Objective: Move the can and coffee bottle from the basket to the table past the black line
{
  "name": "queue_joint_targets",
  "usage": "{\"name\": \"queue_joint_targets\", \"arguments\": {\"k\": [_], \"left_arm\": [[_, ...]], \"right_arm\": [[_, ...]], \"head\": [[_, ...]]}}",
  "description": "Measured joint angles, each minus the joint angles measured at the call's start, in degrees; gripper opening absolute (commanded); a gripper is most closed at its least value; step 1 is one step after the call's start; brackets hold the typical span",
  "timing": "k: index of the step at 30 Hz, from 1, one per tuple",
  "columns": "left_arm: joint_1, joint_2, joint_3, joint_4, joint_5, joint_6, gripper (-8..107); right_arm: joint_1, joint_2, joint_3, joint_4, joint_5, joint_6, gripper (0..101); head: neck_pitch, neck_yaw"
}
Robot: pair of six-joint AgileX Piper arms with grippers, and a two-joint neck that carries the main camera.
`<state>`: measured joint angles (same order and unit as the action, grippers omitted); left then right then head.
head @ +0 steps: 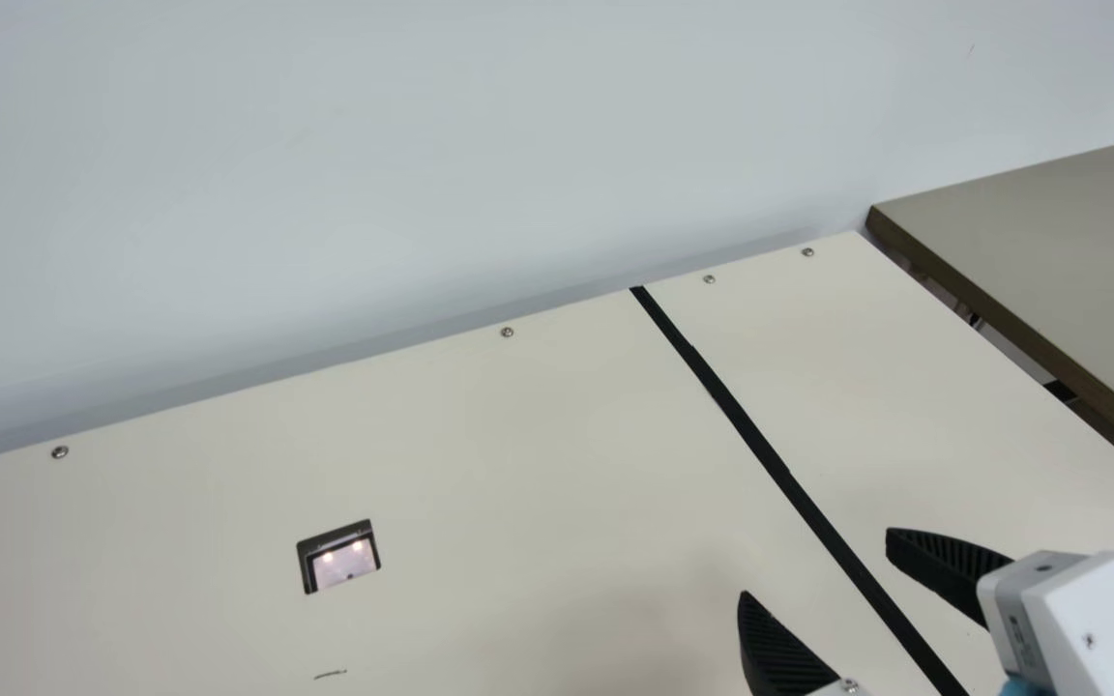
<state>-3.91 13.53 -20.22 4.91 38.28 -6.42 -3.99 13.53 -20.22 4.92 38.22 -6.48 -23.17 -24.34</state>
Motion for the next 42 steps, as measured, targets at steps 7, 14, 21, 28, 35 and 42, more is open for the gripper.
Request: {"name": "queue_joint_targets", "arguments": {"k": [7,14,21,28,35,42], "left_arm": [[0.0,0.0,0.0,0.0,0.0,0.0,90],[0.0,0.0,0.0,0.0,0.0,0.0,90],[0.0,0.0,0.0,0.0,0.0,0.0,90],[0.0,0.0,0.0,0.0,0.0,0.0,90],[0.0,0.0,0.0,0.0,0.0,0.0,90],[0.0,0.0,0.0,0.0,0.0,0.0,90]], "right_arm": [[0.06,0.2,-0.52,0.0,0.23,0.19,101],[0.57,2.69,-6.71,-0.1,0.52,1.89,101],[1.51,6.08,-17.85,-0.59,5.53,3.76,101],[3.17,8.2,-29.09,0.48,14.33,8.53,101],[6.68,9.4,-38.45,4.82,25.52,16.2,101],[9.59,9.49,-41.7,8.52,32.25,21.38,101]], "head": [[0.29,0.0],[0.0,0.0],[0.0,0.0],[0.0,0.0],[0.0,0.0],[0.0,0.0]]}}
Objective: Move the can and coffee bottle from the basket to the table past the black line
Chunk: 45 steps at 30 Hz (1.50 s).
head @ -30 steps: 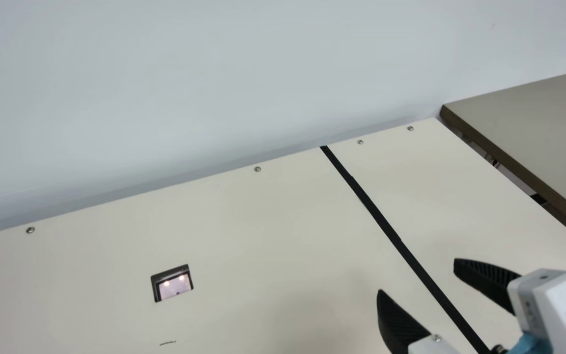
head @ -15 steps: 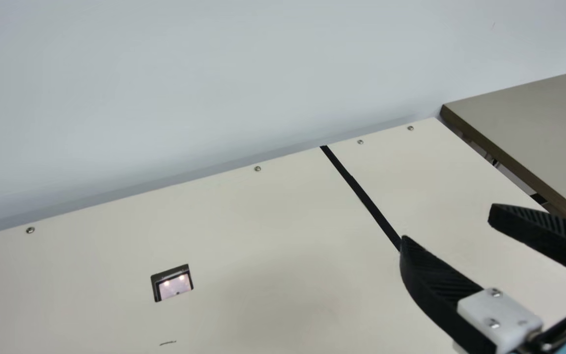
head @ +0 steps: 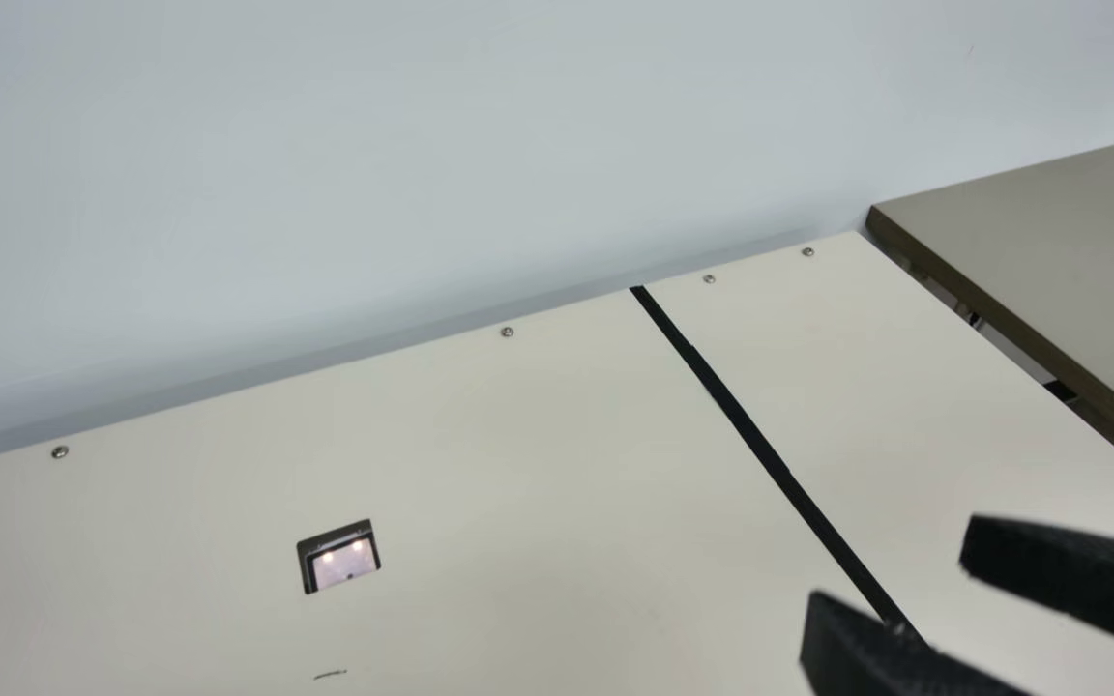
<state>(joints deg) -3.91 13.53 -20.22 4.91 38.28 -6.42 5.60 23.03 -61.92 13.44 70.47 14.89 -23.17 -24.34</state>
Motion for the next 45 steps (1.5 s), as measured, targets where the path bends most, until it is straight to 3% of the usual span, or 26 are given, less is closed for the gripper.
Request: {"name": "queue_joint_targets", "arguments": {"k": [10,19,29,45], "left_arm": [[0.0,0.0,0.0,0.0,0.0,0.0,90],[0.0,0.0,0.0,0.0,0.0,0.0,90],[0.0,0.0,0.0,0.0,0.0,0.0,90],[0.0,0.0,0.0,0.0,0.0,0.0,90]], "right_arm": [[-0.1,0.12,0.32,0.28,-0.6,-0.1,101],[4.44,0.34,3.45,5.11,-0.58,5.03,101],[7.28,-1.94,4.23,12.65,-0.58,13.05,101],[7.28,-1.94,4.23,12.54,-0.58,13.05,101]], "head": [[0.0,0.0],[0.0,0.0],[0.0,0.0],[0.29,0.0]]}}
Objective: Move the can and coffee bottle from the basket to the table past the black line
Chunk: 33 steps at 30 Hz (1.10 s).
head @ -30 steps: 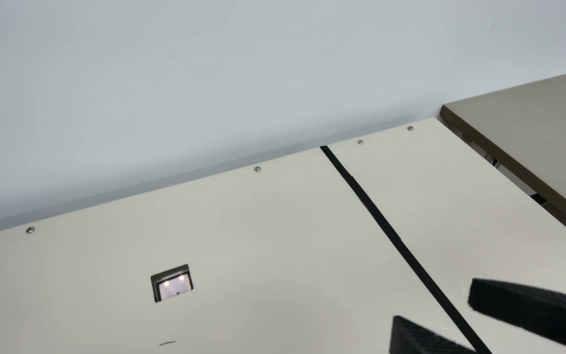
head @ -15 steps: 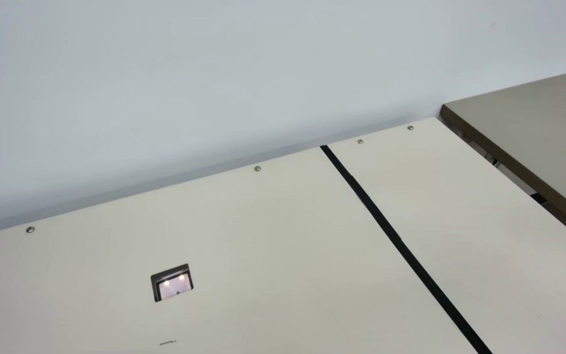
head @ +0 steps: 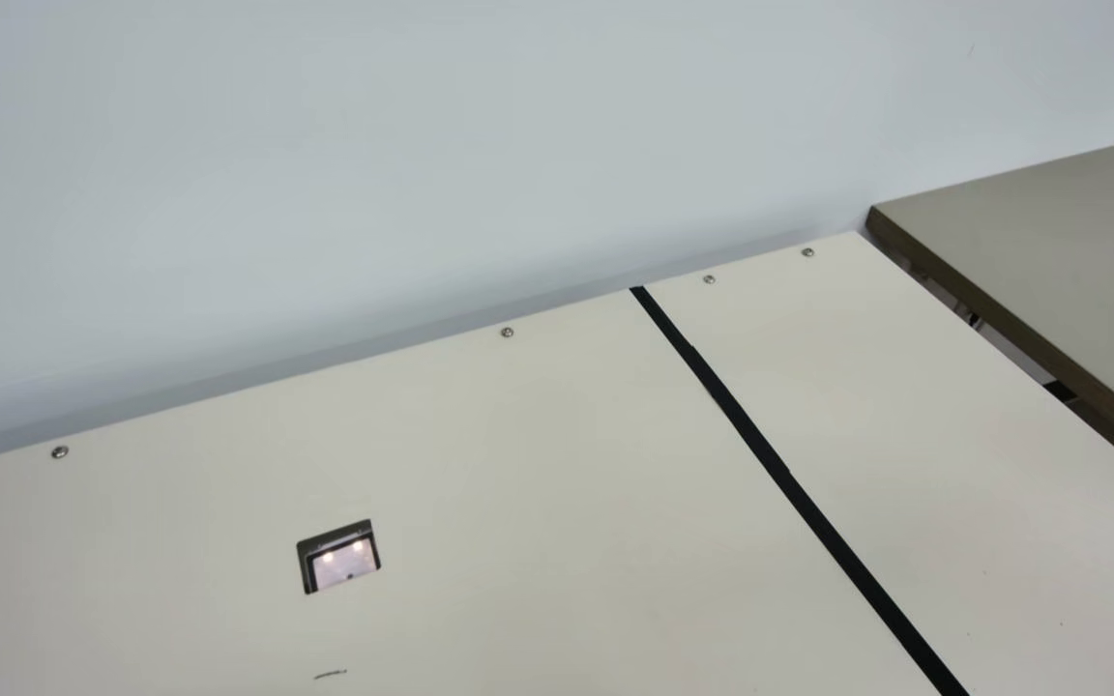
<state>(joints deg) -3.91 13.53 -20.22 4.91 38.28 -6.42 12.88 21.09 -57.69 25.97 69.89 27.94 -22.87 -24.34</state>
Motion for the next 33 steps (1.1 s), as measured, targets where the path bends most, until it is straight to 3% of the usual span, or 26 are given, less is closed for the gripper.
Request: {"name": "queue_joint_targets", "arguments": {"k": [7,13,21,28,33], "left_arm": [[0.0,0.0,0.0,0.0,0.0,0.0,90],[0.0,0.0,0.0,0.0,0.0,0.0,90],[0.0,0.0,0.0,0.0,0.0,0.0,90],[0.0,0.0,0.0,0.0,0.0,0.0,90],[0.0,0.0,0.0,0.0,0.0,0.0,90]], "right_arm": [[0.0,0.0,0.0,0.0,0.0,0.0,101],[0.0,0.0,0.0,0.0,0.0,0.0,101],[0.0,0.0,0.0,0.0,0.0,0.0,101],[0.0,0.0,0.0,0.0,0.0,0.0,101],[0.0,0.0,0.0,0.0,0.0,0.0,101]], "head": [[-0.29,2.35],[1.76,8.8],[2.05,23.46],[-0.29,37.24],[-0.29,45.75]]}}
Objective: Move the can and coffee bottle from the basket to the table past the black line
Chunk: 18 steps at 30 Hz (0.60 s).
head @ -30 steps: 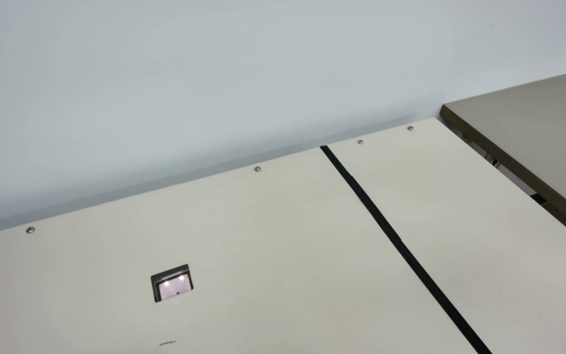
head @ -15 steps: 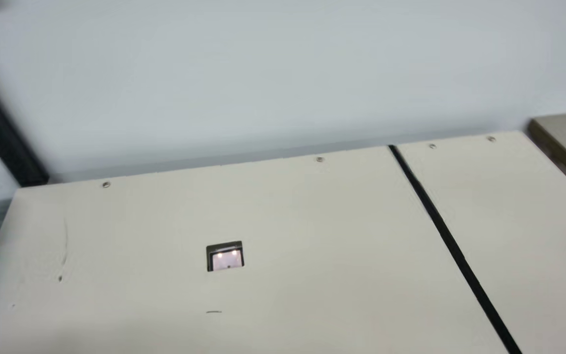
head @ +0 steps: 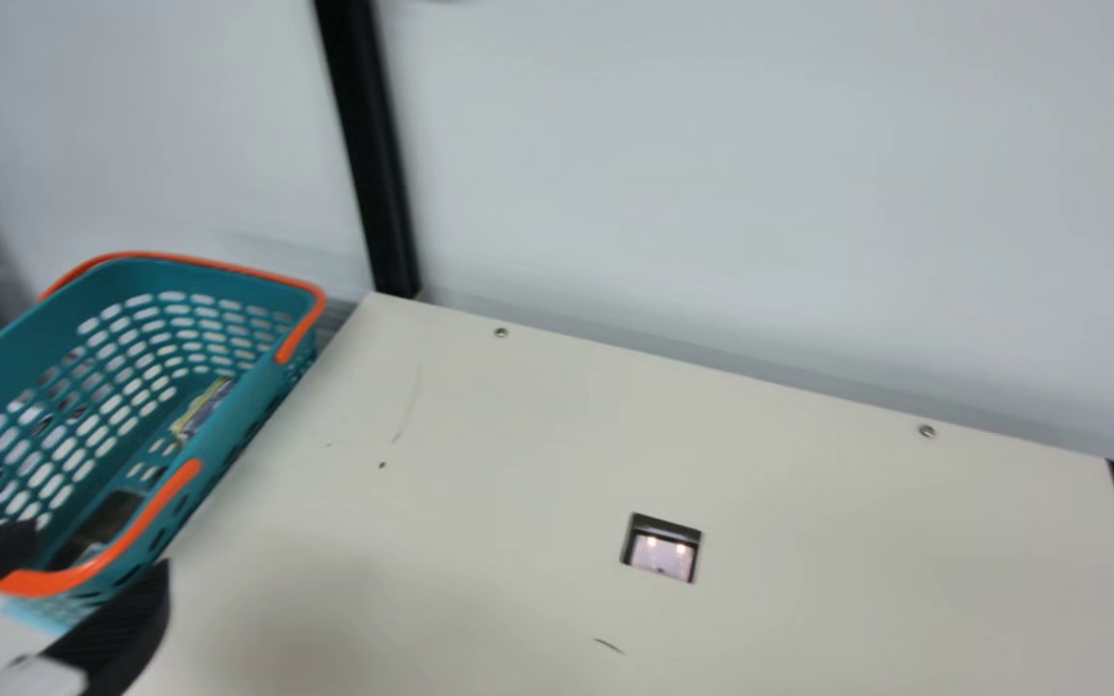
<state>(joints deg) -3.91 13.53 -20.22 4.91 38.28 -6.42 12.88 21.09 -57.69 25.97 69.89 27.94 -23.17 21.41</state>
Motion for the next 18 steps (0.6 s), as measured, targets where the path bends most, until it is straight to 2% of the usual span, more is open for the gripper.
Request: {"name": "queue_joint_targets", "arguments": {"k": [8,18], "left_arm": [[0.0,0.0,0.0,0.0,0.0,0.0,90],[0.0,0.0,0.0,0.0,0.0,0.0,90]], "right_arm": [[0.0,0.0,0.0,0.0,0.0,0.0,101],[0.0,0.0,0.0,0.0,0.0,0.0,101]], "head": [[0.29,9.97],[0.0,10.56]]}}
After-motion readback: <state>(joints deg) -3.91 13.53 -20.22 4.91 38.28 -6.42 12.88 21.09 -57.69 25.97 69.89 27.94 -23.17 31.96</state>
